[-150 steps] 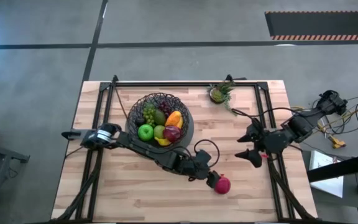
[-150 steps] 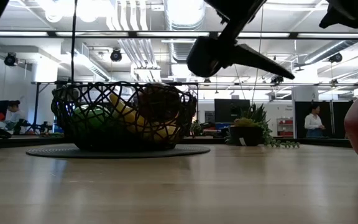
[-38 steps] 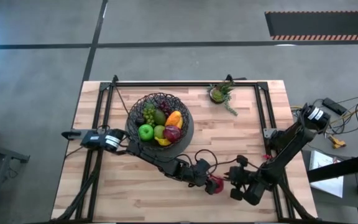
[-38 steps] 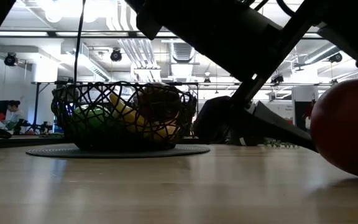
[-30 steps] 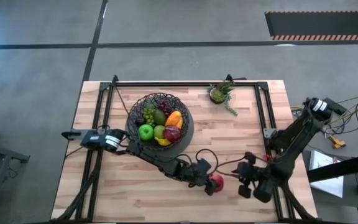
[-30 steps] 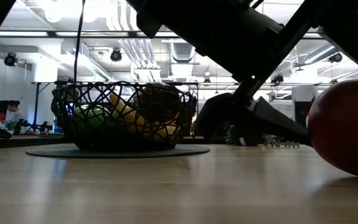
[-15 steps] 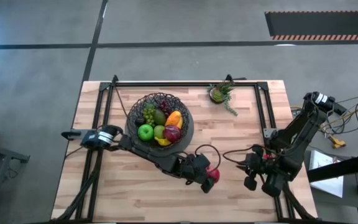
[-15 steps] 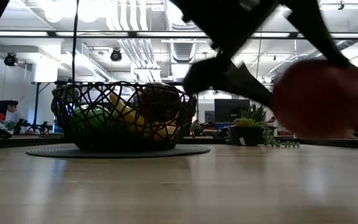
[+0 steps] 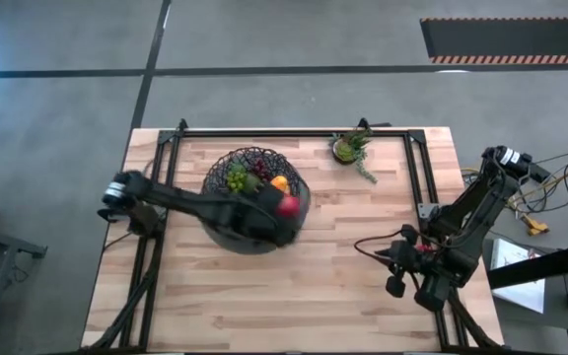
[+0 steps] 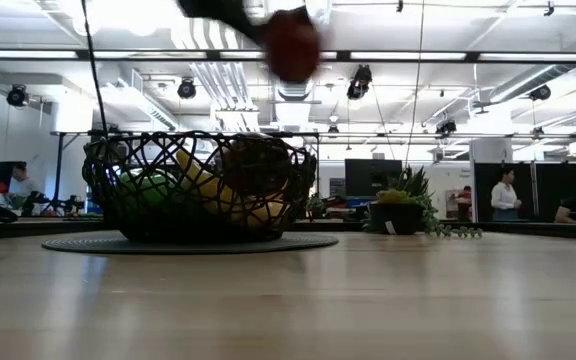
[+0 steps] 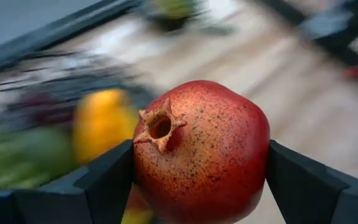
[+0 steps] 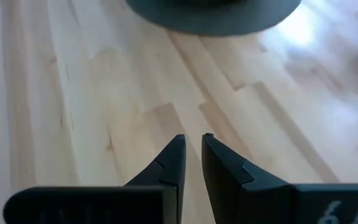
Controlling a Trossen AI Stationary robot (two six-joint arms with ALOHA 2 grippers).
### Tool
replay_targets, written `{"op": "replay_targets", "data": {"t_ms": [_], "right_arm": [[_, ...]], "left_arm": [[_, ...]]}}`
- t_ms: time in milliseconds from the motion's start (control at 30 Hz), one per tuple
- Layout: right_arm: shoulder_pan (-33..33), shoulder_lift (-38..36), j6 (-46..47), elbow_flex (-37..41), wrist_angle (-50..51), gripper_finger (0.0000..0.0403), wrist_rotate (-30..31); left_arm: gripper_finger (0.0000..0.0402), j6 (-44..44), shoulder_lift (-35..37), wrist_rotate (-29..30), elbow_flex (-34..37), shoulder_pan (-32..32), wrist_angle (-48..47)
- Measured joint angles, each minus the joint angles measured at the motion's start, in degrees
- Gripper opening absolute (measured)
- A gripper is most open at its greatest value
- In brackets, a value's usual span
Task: Build produce basket
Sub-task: Put the pomegranate into the basket, then return to Home Position
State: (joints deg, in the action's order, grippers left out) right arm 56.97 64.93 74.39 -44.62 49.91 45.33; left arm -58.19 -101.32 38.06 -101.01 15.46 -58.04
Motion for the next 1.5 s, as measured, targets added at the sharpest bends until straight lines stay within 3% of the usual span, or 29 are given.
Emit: {"op": "replay_targets", "data": {"t_ms": [133,233,467,733,933,1167,1367,1500], "right_arm": [[-1.01,0.0,0.65,0.0,0.26,0.0043,1.86],[-1.99,0.0,0.7,0.0,0.24,0.0043,1.88],[-3.19,0.0,0.61,0.0,0.24,0.0043,2.35],[-3.17,0.0,0.63,0.0,0.19,0.0043,2.33],[-3.17,0.0,1.13,0.0,0.21,0.0043,2.29],[-3.12,0.0,-0.03,0.0,0.23,0.0043,2.07],[-3.12,-2.02,-3.91,-2.12,0.57,0.0043,-8.44],[-3.12,-4.4,-12.79,-4.57,2.05,0.0043,-15.03]], "left_arm": [[0.0299,-4.23,4.52,-0.24,2.03,-3.02,-15.36],[0.0299,-7.55,7.06,-0.53,6.54,-5.21,-21.63],[0.0299,-12.67,11.29,-5.81,24.34,-12.79,-17.55],[0.0299,-18.04,15.15,-3.24,36.36,-18.54,-3.94],[0.0309,-18.19,15.45,-6.27,37.99,-20.96,-1.87],[0.0374,-16.53,15.5,-14.09,38.48,-24.54,-2.51],[0.0391,-8.91,18.0,-16.14,34.83,-24.83,-4.52],[0.0393,-6.55,21.43,-15.86,31.99,-23.59,-4.17]]}}
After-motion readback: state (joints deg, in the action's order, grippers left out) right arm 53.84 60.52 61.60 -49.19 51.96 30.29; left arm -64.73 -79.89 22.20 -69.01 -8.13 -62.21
